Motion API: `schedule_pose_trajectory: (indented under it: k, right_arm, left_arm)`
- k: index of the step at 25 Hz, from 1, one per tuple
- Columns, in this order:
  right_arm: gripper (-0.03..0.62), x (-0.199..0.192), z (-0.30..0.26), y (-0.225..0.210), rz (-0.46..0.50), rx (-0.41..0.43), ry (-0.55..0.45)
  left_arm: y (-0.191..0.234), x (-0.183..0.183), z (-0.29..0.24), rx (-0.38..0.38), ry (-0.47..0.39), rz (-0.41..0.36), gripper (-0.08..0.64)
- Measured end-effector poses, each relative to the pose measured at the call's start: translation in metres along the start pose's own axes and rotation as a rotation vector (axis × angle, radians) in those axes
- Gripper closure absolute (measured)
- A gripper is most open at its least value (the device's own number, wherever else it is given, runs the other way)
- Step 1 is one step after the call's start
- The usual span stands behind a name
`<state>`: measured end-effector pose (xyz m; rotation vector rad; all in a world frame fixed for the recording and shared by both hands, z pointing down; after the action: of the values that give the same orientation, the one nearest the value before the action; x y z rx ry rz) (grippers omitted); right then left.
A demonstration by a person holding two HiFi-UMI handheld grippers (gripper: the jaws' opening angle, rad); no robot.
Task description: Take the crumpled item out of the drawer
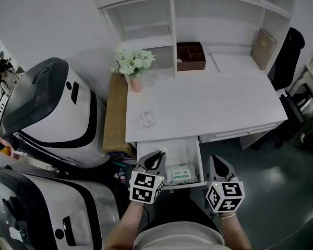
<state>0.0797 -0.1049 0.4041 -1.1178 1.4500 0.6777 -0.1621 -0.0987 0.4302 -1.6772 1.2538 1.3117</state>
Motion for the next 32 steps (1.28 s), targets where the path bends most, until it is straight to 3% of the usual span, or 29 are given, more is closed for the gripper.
schedule_pose_trajectory:
  k: [13,32]
  right_arm:
    - [0.591,0.005,0.007,0.021,0.011,0.031,-0.023]
    - [0.591,0.007,0.02,0.038,0.053,0.067,-0.035]
  left_arm:
    - [0.019,0.0,0.044,0.097,-0.066,0.056,0.543]
    - [0.023,0.004,0.076,0.14,-0.124,0.078,0.541]
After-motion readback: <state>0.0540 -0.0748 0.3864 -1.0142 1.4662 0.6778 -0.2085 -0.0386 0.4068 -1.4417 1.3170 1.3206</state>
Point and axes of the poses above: the fingertips, and each gripper's own axes: z backward along the fingers, y to its left, x out of its top, the point moved 9 cm from there along z, backward along the fingers, and after that the axes turned 12 degrees about -y, right-handed, at the moved point
